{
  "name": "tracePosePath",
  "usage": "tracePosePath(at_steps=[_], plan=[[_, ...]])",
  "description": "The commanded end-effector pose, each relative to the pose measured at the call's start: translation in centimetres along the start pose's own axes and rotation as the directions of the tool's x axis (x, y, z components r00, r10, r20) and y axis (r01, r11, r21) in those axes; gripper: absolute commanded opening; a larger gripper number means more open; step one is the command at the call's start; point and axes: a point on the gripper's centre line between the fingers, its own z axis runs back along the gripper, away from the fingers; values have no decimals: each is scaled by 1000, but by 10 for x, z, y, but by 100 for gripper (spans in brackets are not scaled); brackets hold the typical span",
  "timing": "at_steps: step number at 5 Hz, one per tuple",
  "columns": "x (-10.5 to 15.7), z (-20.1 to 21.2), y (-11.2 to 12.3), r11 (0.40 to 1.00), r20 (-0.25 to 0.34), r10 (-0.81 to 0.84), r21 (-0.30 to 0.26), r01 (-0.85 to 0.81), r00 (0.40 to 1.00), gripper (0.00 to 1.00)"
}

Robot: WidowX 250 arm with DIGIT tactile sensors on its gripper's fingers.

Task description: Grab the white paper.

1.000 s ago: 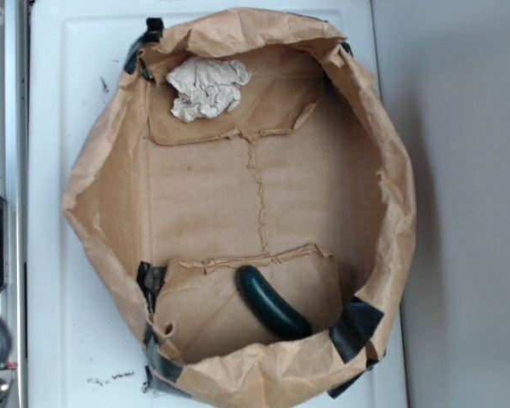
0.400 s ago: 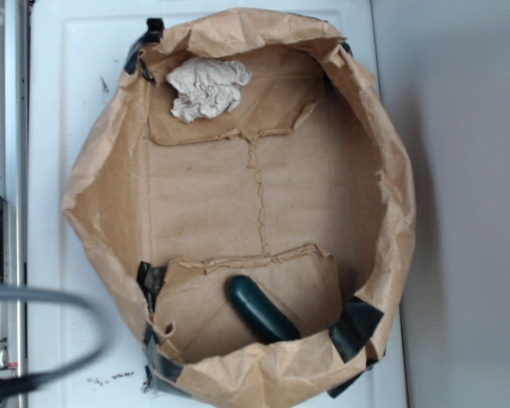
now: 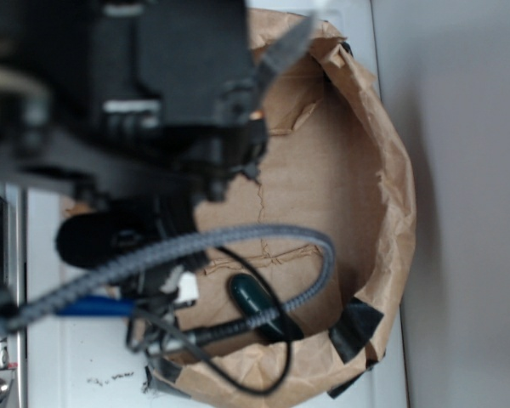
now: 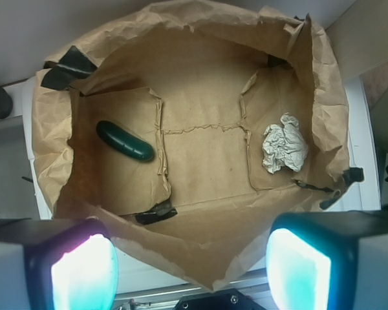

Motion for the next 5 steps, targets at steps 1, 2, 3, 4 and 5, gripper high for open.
tracePosePath(at_steps=[1, 2, 3, 4, 5], plan=[[24, -3, 50, 961, 215, 269, -126, -246, 939, 100], [33, -41, 69, 861, 183, 497, -223, -457, 848, 100], [36, -82, 83, 778, 151, 624, -213, -591, 766, 100], [52, -105, 85, 829, 104, 555, -148, -539, 825, 100], [52, -105, 85, 829, 104, 555, -148, -539, 825, 100]])
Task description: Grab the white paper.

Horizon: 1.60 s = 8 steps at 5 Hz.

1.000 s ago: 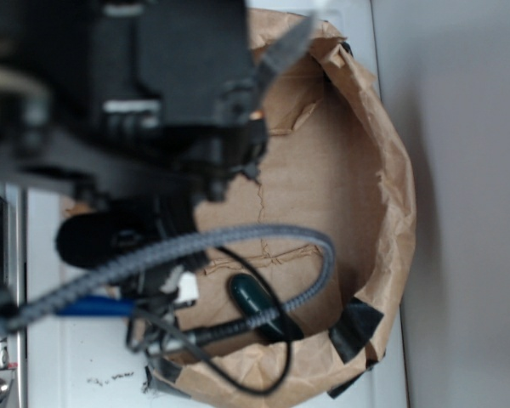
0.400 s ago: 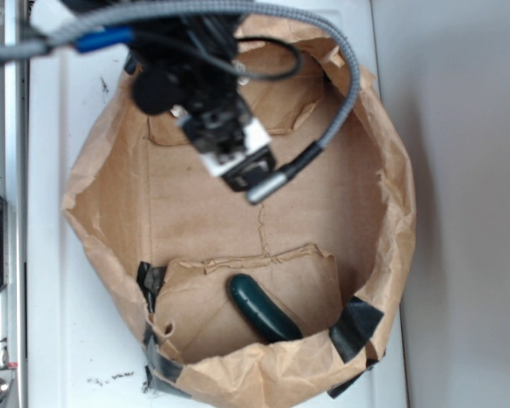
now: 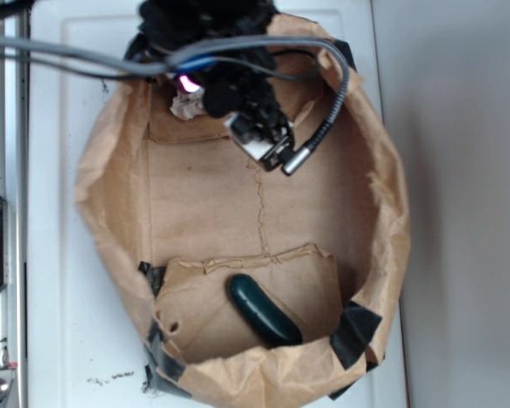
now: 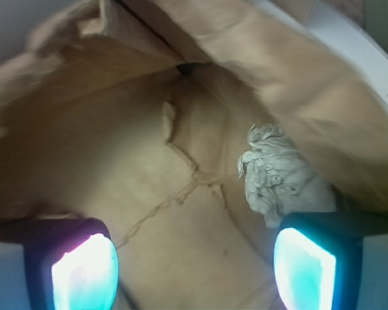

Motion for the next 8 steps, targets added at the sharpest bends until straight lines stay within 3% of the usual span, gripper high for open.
tracePosePath(at_steps=[1, 2, 4, 6, 8], plan=[[5, 12, 1, 1000, 50, -6, -16, 7, 999, 100], [3, 0, 6, 993, 103, 109, -50, -104, 989, 100], [7, -6, -26, 972, 118, 231, -80, -223, 966, 100], [3, 6, -59, 955, 102, 294, 1, -295, 950, 100], [-18, -15, -19, 886, 179, 451, 28, -463, 874, 100]])
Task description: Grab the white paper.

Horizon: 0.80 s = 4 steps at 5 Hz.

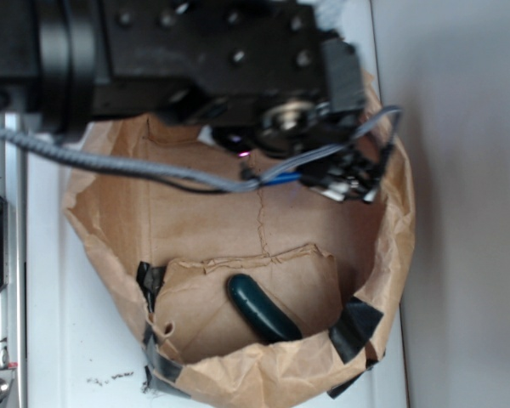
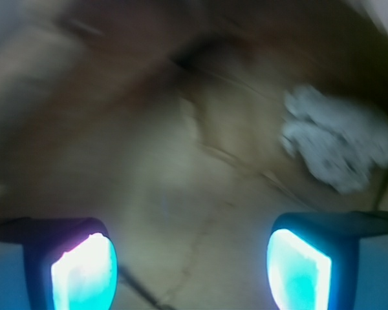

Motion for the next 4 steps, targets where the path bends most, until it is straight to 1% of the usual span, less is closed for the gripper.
tracePosePath(at_steps=[1, 2, 4], plan=[[5, -6, 41, 999, 71, 45, -31, -42, 997, 100], [20, -10, 46, 995, 8, 91, -49, -91, 996, 100], [48, -28, 53, 991, 3, 137, 0, -137, 991, 100]])
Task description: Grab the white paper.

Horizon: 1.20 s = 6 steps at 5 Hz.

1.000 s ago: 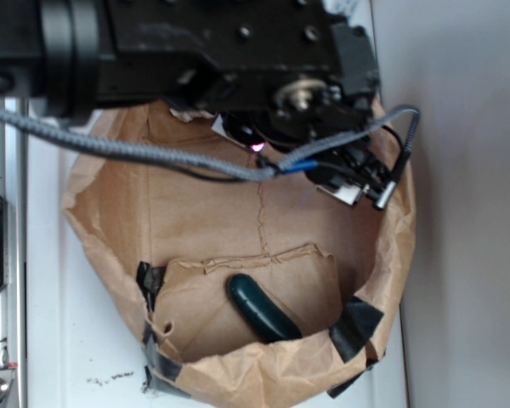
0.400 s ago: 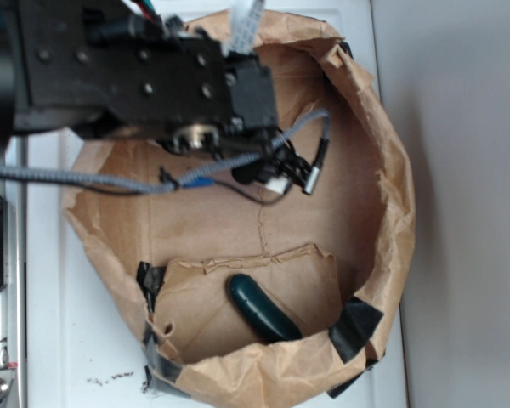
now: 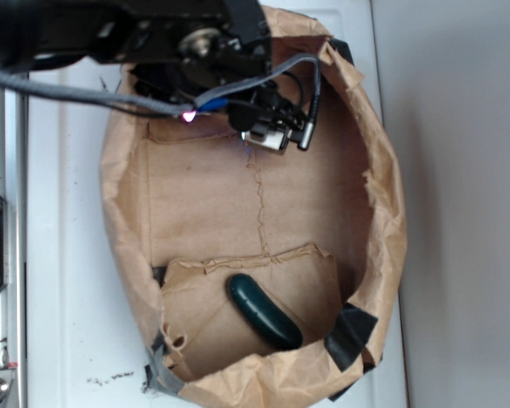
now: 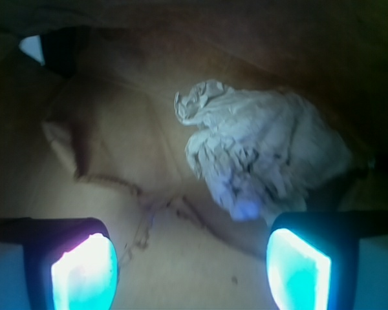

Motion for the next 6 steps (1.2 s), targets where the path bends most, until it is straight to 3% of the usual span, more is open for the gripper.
tracePosePath(at_steps=[1, 2, 4, 5, 6], plan=[[32, -8, 6, 998, 51, 56, 23, -57, 997, 100], [27, -9, 22, 998, 45, 49, 45, -51, 998, 100], [8, 29, 20, 999, 9, 12, -52, -12, 1000, 100], [8, 35, 27, 998, 23, 20, -65, -18, 1000, 100], [20, 24, 31, 998, 29, 45, -35, -44, 999, 100]])
